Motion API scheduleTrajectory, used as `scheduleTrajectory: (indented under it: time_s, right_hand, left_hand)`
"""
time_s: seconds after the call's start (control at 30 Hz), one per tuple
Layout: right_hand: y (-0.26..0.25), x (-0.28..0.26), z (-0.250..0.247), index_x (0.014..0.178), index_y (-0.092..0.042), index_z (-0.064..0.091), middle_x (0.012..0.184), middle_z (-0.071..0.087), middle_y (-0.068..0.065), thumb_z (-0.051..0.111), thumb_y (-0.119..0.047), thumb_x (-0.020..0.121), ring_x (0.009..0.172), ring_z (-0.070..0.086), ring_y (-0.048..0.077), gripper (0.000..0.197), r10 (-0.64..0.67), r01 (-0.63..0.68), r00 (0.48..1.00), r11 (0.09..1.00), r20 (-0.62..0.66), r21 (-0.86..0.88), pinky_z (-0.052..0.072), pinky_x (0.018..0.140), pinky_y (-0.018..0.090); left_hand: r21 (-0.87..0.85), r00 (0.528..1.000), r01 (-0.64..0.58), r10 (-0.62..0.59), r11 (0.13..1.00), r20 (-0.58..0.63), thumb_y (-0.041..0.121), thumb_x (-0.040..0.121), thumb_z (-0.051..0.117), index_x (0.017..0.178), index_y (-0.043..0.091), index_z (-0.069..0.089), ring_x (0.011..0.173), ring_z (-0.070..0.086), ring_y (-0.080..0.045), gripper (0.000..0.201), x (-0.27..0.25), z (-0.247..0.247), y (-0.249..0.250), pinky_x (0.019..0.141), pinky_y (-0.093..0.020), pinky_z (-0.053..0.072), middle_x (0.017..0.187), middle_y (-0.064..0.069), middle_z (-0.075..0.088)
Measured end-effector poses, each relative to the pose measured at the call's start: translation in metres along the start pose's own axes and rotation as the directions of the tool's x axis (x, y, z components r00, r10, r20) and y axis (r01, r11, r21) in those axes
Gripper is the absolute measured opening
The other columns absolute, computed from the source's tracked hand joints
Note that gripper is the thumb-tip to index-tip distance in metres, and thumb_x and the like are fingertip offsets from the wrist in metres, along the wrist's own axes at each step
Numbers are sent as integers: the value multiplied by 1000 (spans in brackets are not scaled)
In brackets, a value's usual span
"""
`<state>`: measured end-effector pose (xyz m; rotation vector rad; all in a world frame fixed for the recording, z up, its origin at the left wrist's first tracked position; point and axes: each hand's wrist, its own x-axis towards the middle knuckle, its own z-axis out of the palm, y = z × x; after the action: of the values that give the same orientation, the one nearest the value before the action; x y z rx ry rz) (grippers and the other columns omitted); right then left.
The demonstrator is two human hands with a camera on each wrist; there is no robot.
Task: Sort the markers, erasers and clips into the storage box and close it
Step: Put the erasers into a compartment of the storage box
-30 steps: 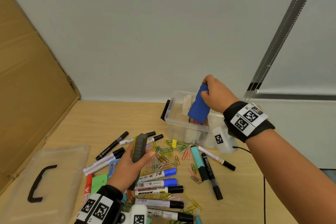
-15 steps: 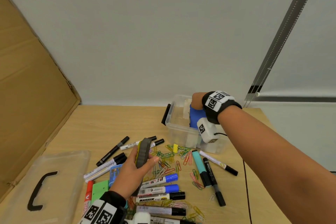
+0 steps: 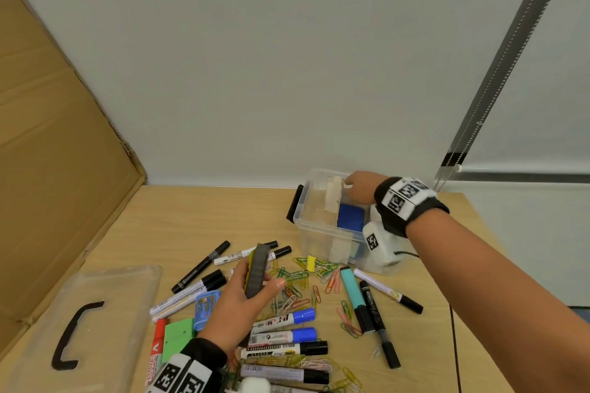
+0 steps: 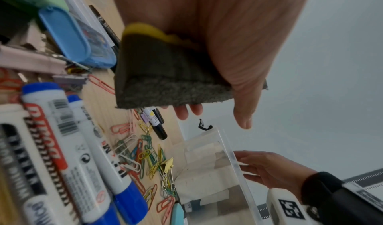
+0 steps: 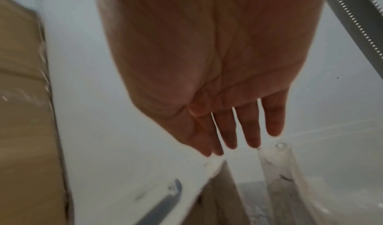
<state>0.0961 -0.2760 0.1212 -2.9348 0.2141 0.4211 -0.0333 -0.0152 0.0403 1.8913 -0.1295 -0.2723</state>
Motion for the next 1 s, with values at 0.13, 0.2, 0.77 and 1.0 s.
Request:
scheduleTrajectory:
  time_s: [0.13, 0.2, 0.77, 1.0]
  right_hand:
    - [5, -43, 10, 131, -15, 52, 133, 54, 6, 45, -20, 97, 112, 55, 18, 35, -140, 221, 959, 914, -246, 340, 42, 94, 28]
    - [0, -71, 19, 122, -19, 57, 118, 61, -1, 48, -32, 97, 92, 59, 7, 30, -241, 334, 938, 821, -251, 463, 49, 87, 26]
    - [45, -82, 18, 120, -12, 37, 109, 48, 7, 43, -19, 96, 77, 56, 22, 26, -181, 406, 778, 876, -602, 261, 50, 69, 41]
    - [45, -69, 19, 109, -15, 40, 100, 53, 7, 42, -21, 92, 80, 51, 22, 18, -267, 332, 890, 935, -370, 125, 47, 70, 38]
  left_hand:
    - [60, 993, -114, 114, 992, 3, 36, 85, 64, 114, 53, 30, 107, 52, -1, 47, 11, 10, 3, 76, -7, 42, 118, 13, 50]
    - [156, 981, -192, 196, 969, -12, 37, 84, 65, 125, 47, 26, 112, 48, -6, 57, 20, 20, 8, 91, -16, 43, 121, 12, 41]
    - [691, 962, -249, 259, 679, 92, 51, 97, 27, 151, 23, 0, 146, 6, -20, 67, 116, 55, 32, 120, -38, 10, 159, -4, 7]
    - [709, 980, -189, 170, 680, 99, 53, 97, 15, 150, 17, -7, 147, -6, -15, 68, 116, 64, 17, 121, -38, 4, 160, -2, -7]
